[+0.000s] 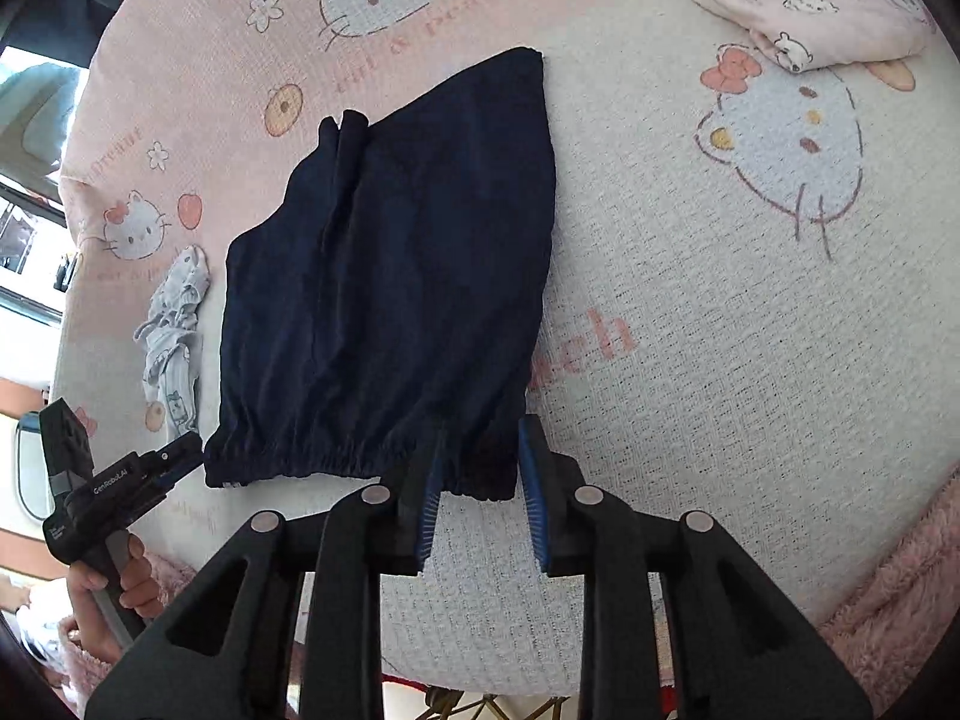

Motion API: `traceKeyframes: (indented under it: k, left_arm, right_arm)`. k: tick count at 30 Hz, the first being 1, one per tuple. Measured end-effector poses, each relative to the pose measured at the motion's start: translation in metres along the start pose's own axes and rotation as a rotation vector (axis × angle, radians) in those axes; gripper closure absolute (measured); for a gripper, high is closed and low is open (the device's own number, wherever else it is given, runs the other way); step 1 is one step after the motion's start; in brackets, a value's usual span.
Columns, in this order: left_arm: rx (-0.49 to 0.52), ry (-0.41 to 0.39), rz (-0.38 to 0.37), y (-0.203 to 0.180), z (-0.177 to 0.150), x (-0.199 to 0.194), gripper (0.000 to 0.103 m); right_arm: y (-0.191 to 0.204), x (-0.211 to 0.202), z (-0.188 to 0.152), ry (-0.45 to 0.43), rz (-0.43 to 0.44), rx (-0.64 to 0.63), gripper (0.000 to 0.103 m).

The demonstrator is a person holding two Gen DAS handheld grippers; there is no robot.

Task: Fold clothes
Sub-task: 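Lay the pants flat with both grippers, waistband toward the tools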

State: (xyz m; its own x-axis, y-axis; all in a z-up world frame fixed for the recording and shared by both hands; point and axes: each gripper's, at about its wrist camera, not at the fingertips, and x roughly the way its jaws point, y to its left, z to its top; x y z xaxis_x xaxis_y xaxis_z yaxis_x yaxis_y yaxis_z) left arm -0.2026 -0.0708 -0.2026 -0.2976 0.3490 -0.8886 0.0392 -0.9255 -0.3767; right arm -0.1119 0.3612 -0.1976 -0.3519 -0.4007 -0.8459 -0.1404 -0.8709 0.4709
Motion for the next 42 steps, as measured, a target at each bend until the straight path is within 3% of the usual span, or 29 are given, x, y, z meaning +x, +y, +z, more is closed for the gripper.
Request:
traceKeyframes:
  k: [2,5,8,10,11,12,13,15,17,19,21,22,27,30,33,34,36,37,42]
  left_arm:
    - [0.037,0.044,-0.009,0.001,-0.004,0.007,0.063]
    - [0.056,0.064,0.047,0.002,-0.008,0.024,0.063]
    - [0.19,0.032,0.2,-0.016,-0.006,0.03,0.065]
    - [0.286,0.017,0.323,-0.031,-0.009,0.033,0.064]
    - [0.264,0.017,0.321,-0.032,-0.01,0.031,0.064]
    - [0.205,0.024,0.265,-0.025,-0.009,0.029,0.064]
    - [0.138,0.034,0.194,-0.017,-0.009,0.027,0.064]
    - [-0.008,0.043,0.061,0.005,-0.006,0.023,0.064]
    - [-0.095,0.041,-0.016,0.022,-0.002,0.02,0.064]
    - [-0.11,0.018,0.023,0.03,0.001,0.017,0.064]
    - [-0.051,-0.009,0.146,0.026,0.001,0.013,0.064]
    - [-0.03,-0.012,0.168,0.024,0.001,0.012,0.064]
    - [-0.135,0.083,-0.087,0.034,-0.005,0.025,0.064]
    - [-0.068,0.074,-0.053,0.023,-0.009,0.028,0.064]
    - [-0.017,0.059,-0.041,0.009,-0.013,0.027,0.09]
    - [-0.013,0.054,-0.024,0.005,-0.013,0.027,0.09]
    - [-0.021,0.045,-0.028,0.001,-0.012,0.021,0.09]
    - [-0.025,0.037,-0.038,-0.001,-0.014,0.014,0.09]
    - [-0.007,0.018,-0.055,-0.007,-0.03,-0.013,0.09]
  right_arm:
    - [0.005,0.005,-0.002,0.016,-0.018,-0.031,0.072]
    - [0.013,0.015,-0.006,0.052,-0.06,-0.062,0.071]
    - [0.009,0.013,-0.004,0.014,-0.061,-0.035,0.071]
    - [0.011,0.003,-0.002,-0.065,-0.155,-0.059,0.071]
    - [0.013,-0.003,-0.002,-0.117,-0.224,-0.086,0.07]
    - [0.014,-0.005,-0.002,-0.129,-0.23,-0.093,0.068]
    - [0.013,-0.005,-0.002,-0.117,-0.197,-0.089,0.062]
    - [0.01,-0.002,-0.003,-0.075,-0.113,-0.07,0.062]
    - [0.005,0.01,-0.006,0.006,-0.006,-0.033,0.062]
    - [0.008,0.021,-0.009,0.041,-0.02,-0.044,0.063]
    - [0.015,0.022,-0.007,0.018,-0.054,-0.082,0.063]
    - [0.018,0.021,-0.006,0.013,-0.065,-0.083,0.063]
    - [0.008,0.007,-0.004,-0.031,-0.069,-0.023,0.062]
    - [0.004,0.015,-0.002,0.009,-0.032,-0.021,0.06]
    - [0.017,0.027,-0.003,0.065,0.022,-0.122,0.059]
    - [0.026,0.03,-0.004,0.064,-0.002,-0.182,0.061]
    - [0.037,0.031,-0.006,0.052,-0.043,-0.251,0.077]
    - [0.037,0.03,-0.006,0.052,-0.044,-0.243,0.092]
    - [0.033,-0.004,-0.016,-0.011,-0.042,-0.246,0.093]
